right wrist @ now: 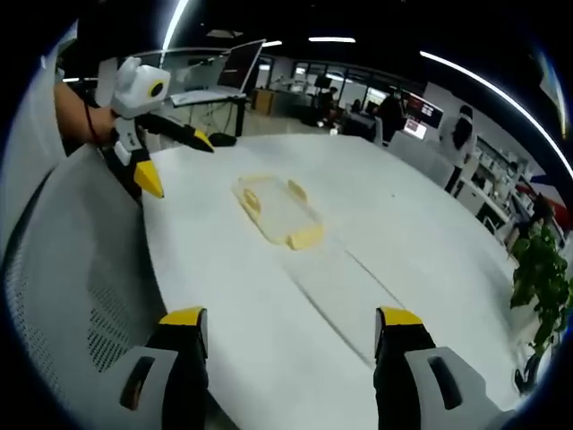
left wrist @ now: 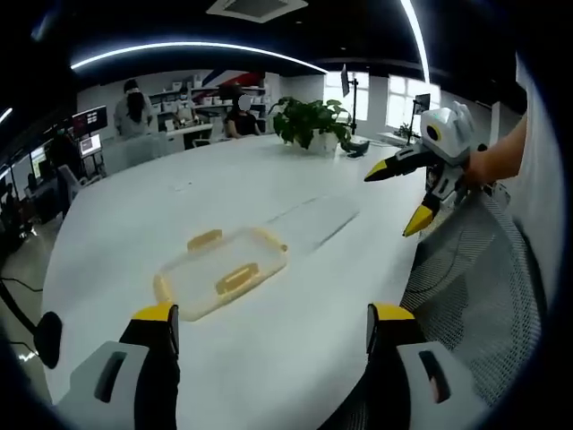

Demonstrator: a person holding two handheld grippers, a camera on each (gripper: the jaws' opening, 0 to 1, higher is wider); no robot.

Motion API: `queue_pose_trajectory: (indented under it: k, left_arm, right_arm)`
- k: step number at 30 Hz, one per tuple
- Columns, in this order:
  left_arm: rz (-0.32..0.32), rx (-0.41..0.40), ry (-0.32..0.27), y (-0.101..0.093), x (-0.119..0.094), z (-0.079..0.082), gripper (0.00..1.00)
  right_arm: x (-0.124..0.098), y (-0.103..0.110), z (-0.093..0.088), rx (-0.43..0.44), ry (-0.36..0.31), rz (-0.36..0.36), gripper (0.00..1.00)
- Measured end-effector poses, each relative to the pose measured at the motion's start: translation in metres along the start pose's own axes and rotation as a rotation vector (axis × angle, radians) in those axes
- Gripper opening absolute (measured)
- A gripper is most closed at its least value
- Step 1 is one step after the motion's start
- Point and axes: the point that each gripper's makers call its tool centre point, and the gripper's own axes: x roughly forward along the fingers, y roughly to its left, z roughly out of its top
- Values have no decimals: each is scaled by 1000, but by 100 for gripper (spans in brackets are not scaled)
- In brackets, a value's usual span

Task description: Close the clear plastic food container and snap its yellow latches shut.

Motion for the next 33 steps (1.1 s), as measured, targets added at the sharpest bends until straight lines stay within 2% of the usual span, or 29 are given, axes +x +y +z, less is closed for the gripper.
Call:
queue_pose_trajectory:
  k: [14, 33]
  left_arm:
    - [-14, 14, 11, 13, 9, 1, 86]
    - [-40, 36, 31, 24, 25, -2, 86]
  right_arm:
    - [16, -9, 11, -15, 1, 14, 75]
    - [34, -17, 15, -28, 20, 40, 73]
